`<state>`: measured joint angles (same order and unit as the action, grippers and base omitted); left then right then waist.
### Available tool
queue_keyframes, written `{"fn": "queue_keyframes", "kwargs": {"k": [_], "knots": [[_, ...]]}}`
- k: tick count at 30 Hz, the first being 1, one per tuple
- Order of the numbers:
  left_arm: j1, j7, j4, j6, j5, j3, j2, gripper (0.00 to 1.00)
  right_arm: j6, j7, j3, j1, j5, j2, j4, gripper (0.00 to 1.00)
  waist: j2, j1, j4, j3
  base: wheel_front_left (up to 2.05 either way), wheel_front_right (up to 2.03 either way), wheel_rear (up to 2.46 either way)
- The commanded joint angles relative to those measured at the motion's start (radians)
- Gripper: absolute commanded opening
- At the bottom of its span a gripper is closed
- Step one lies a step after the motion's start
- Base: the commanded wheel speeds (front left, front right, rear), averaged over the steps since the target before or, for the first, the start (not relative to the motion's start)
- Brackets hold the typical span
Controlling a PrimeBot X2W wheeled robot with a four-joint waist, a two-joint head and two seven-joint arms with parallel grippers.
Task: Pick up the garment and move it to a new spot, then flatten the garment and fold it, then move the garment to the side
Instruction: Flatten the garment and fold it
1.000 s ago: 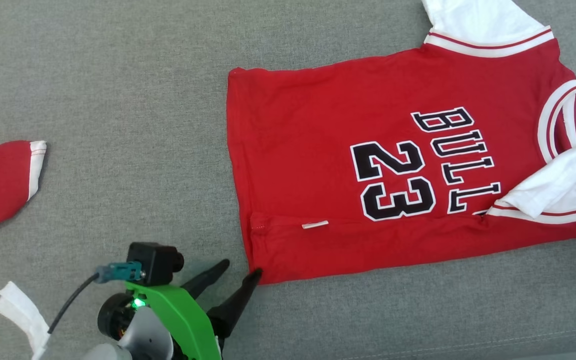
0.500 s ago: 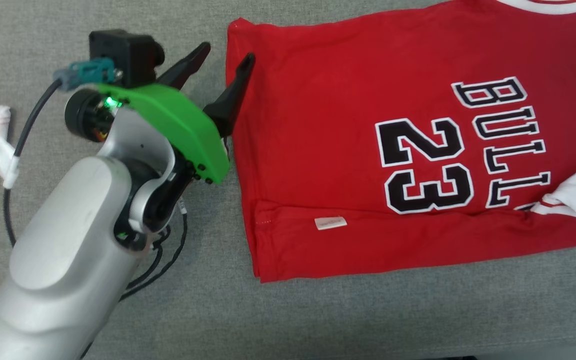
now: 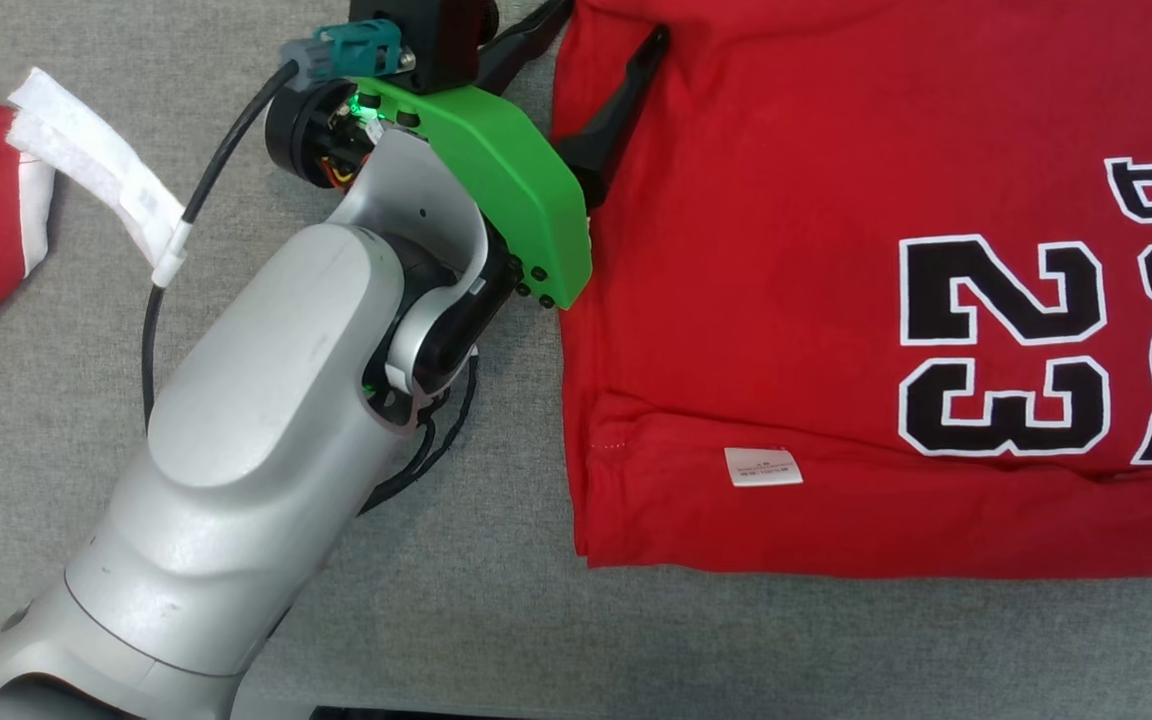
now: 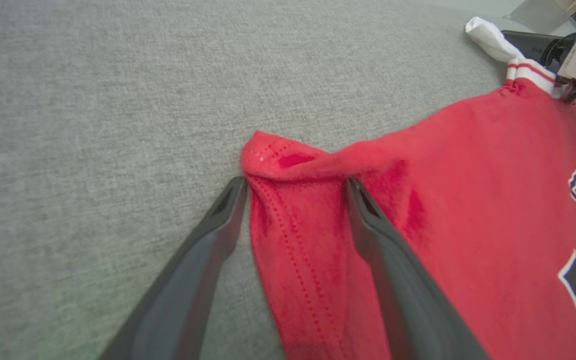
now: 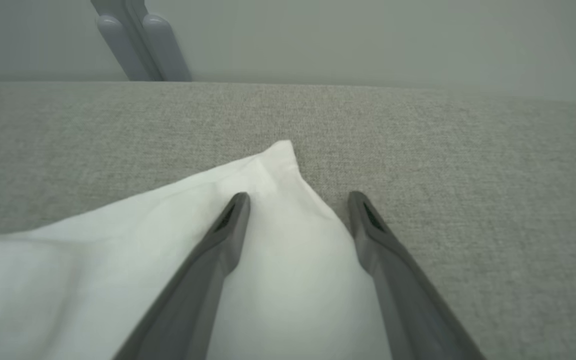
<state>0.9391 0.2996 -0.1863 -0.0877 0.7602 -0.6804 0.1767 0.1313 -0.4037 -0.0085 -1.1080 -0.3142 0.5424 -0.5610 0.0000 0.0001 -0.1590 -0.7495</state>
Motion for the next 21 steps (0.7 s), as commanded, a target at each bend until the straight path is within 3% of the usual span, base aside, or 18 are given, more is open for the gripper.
{"fn": "queue_keyframes", "kwargs": {"k": [1,8,10,11,12,13,14,15,16,17,21], "knots": [[0.004,0.009,-0.028,-0.002,-0.004,-0.002,0.008,1.00,-0.001,0.008,0.009,-0.003,0.000,-0.010,-0.033,1.00,0.0000,-0.0001,-0.005,-0.010,0.00,0.00,0.00],[0.032,0.001,-0.056,0.004,-0.004,-0.003,-0.001,1.00,0.000,0.044,0.074,-0.052,-0.031,-0.018,-0.102,1.00,0.0000,-0.0001,0.002,0.000,0.00,0.00,0.00],[0.039,0.004,-0.058,0.009,-0.004,-0.004,0.000,1.00,0.000,0.044,0.093,-0.064,-0.047,-0.017,-0.108,0.86,0.0000,-0.0001,0.005,-0.001,0.00,0.00,0.00],[0.042,0.005,-0.059,0.012,-0.003,-0.005,0.000,1.00,0.000,0.044,0.104,-0.069,-0.055,-0.017,-0.109,0.70,0.0000,-0.0001,0.006,-0.002,0.00,0.00,0.00],[0.045,0.007,-0.061,0.017,0.000,-0.008,-0.001,1.00,0.000,0.043,0.119,-0.072,-0.065,-0.017,-0.111,0.45,0.0000,-0.0001,0.008,-0.001,0.00,0.00,0.00],[0.045,0.009,-0.064,0.020,0.001,-0.011,-0.001,1.00,0.000,0.046,0.128,-0.072,-0.073,-0.016,-0.112,0.35,0.0000,-0.0001,0.010,0.001,0.00,0.00,0.00],[0.043,0.014,-0.069,0.027,0.006,-0.017,-0.005,1.00,0.000,0.045,0.143,-0.070,-0.087,-0.018,-0.115,0.14,0.0000,-0.0001,0.012,0.005,0.00,0.00,0.00],[0.042,0.020,-0.074,0.033,0.008,-0.024,-0.007,0.72,0.000,0.040,0.158,-0.066,-0.099,-0.019,-0.114,0.00,0.0000,-0.0001,0.014,0.008,0.00,0.00,0.00],[0.040,0.019,-0.078,0.038,0.012,-0.028,-0.010,0.21,0.000,0.036,0.177,-0.060,-0.117,-0.018,-0.111,0.00,0.0000,-0.0001,0.017,0.013,0.00,0.00,0.00],[0.040,0.019,-0.081,0.043,0.015,-0.030,-0.012,0.00,0.000,0.037,0.189,-0.056,-0.132,-0.015,-0.108,0.00,0.0000,-0.0001,0.019,0.016,0.00,0.00,0.00],[0.047,0.004,-0.082,0.050,0.008,-0.026,-0.004,0.00,-0.001,0.081,0.207,-0.063,-0.173,0.012,-0.088,0.00,0.0000,-0.0001,0.029,0.026,0.00,0.00,0.00]]}}
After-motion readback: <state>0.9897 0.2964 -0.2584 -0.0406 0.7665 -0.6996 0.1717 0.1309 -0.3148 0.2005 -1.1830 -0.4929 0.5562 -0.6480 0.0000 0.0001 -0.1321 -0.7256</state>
